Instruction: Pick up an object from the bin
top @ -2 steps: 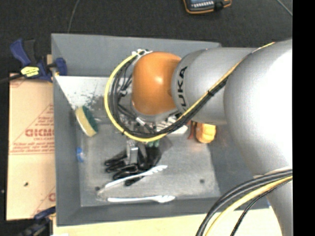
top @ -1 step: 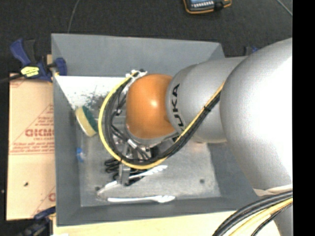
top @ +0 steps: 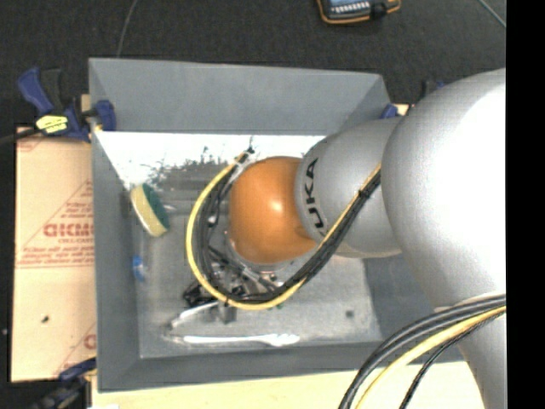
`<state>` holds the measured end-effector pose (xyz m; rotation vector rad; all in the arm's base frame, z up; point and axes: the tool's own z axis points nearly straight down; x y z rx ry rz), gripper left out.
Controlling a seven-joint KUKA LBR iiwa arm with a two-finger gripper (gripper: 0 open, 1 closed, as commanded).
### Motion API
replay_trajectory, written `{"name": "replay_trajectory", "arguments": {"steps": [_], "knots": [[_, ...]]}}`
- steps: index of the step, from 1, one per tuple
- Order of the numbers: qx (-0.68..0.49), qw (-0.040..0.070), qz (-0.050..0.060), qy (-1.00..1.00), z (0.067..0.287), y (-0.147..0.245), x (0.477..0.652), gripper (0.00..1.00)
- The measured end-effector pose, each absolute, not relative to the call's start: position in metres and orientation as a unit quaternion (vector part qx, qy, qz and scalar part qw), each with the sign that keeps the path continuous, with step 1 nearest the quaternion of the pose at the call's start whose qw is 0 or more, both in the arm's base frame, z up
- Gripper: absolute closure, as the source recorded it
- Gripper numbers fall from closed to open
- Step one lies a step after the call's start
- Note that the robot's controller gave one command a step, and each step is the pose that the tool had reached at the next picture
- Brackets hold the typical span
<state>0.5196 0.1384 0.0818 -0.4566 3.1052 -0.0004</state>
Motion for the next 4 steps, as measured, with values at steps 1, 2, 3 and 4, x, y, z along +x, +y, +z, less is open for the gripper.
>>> {"name": "replay_trajectory", "arguments": {"steps": [1, 2, 3, 4], "knots": [[-0.145, 0.001, 0.0, 0.989, 0.082, 0.138, 0.52, 1.0], [-0.148, 0.003, 0.0, 0.989, 0.084, 0.136, 0.526, 1.0], [-0.144, 0.006, 0.0, 0.99, 0.192, 0.135, 0.503, 1.0], [-0.142, -0.001, -0.001, 0.99, 0.229, 0.123, 0.502, 1.0]]}}
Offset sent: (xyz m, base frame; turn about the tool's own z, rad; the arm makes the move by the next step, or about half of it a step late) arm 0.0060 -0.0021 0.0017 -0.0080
